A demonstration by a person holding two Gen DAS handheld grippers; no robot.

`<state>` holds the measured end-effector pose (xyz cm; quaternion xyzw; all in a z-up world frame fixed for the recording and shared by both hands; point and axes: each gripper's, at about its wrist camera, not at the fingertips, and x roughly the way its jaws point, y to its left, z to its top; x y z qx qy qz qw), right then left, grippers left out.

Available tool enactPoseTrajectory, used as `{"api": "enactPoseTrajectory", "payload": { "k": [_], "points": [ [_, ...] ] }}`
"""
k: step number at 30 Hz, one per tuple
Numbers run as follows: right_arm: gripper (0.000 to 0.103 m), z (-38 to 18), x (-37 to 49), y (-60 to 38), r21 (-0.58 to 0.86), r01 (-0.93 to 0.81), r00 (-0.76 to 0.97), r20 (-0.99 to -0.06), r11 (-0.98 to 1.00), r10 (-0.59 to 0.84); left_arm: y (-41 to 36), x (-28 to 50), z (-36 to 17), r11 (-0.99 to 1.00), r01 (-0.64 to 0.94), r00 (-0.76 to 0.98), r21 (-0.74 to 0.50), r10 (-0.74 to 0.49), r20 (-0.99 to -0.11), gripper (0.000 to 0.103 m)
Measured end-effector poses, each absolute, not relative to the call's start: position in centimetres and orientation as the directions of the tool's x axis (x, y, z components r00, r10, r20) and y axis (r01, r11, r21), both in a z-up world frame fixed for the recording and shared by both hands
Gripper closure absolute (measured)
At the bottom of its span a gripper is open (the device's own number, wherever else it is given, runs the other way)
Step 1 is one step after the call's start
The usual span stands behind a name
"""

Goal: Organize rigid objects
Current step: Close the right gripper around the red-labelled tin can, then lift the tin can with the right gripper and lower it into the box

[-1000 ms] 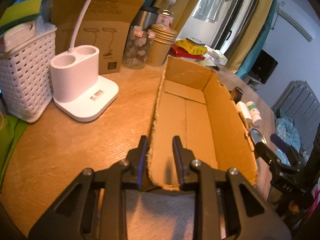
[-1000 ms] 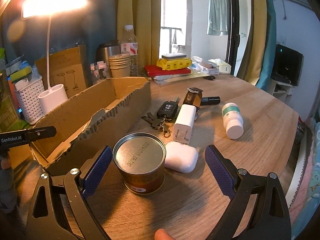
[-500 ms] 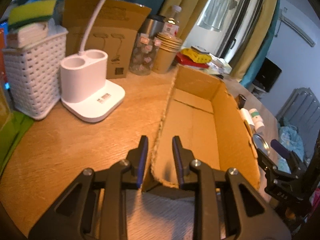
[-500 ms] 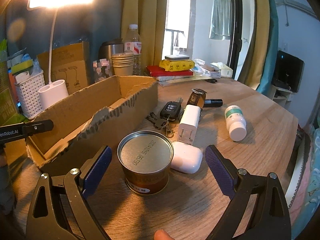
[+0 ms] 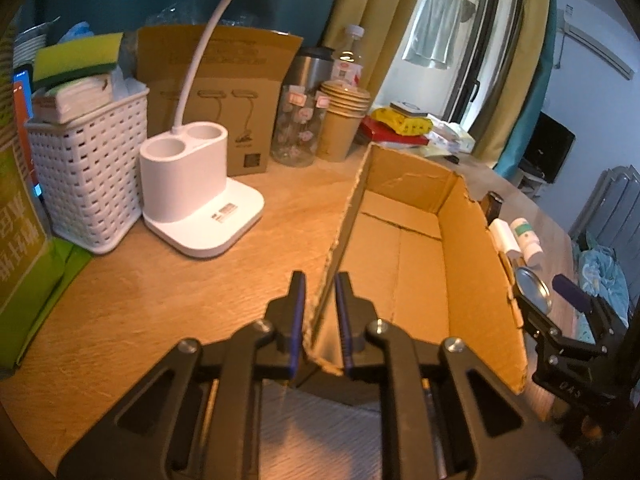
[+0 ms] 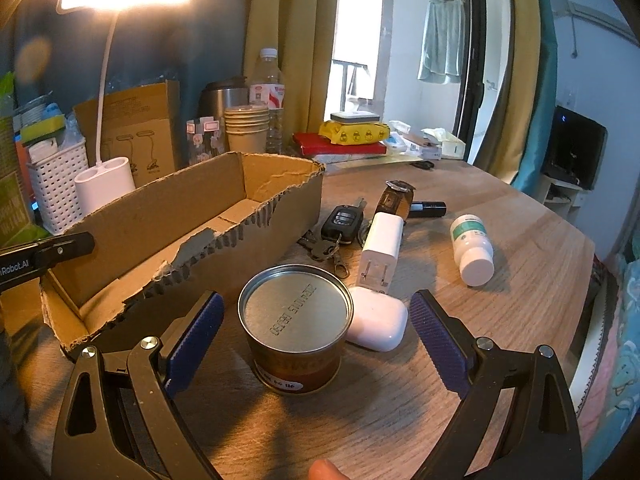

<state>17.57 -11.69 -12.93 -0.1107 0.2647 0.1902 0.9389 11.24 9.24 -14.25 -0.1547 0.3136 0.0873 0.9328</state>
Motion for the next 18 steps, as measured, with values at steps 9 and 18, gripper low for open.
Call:
{"api": "enactPoseTrajectory", "payload": {
  "k": [9,18],
  "points": [
    [0.030,-13.14,17.70,-11.37,-0.127,-0.415,0.787,-0.547,0.901,0.285,9.13,11.40,-14.36,0.940,-0.248,0.786,-0.236,0.053,-0.616,0.088],
    [0.044,-12.99,17.81,-11.44,-0.116,-0.423,0.782,-0.547,0.899,0.298,9.11,11.41,-14.44,0.942,-0.246,0.786,-0.229,0.055,-0.616,0.088]
  ]
}}
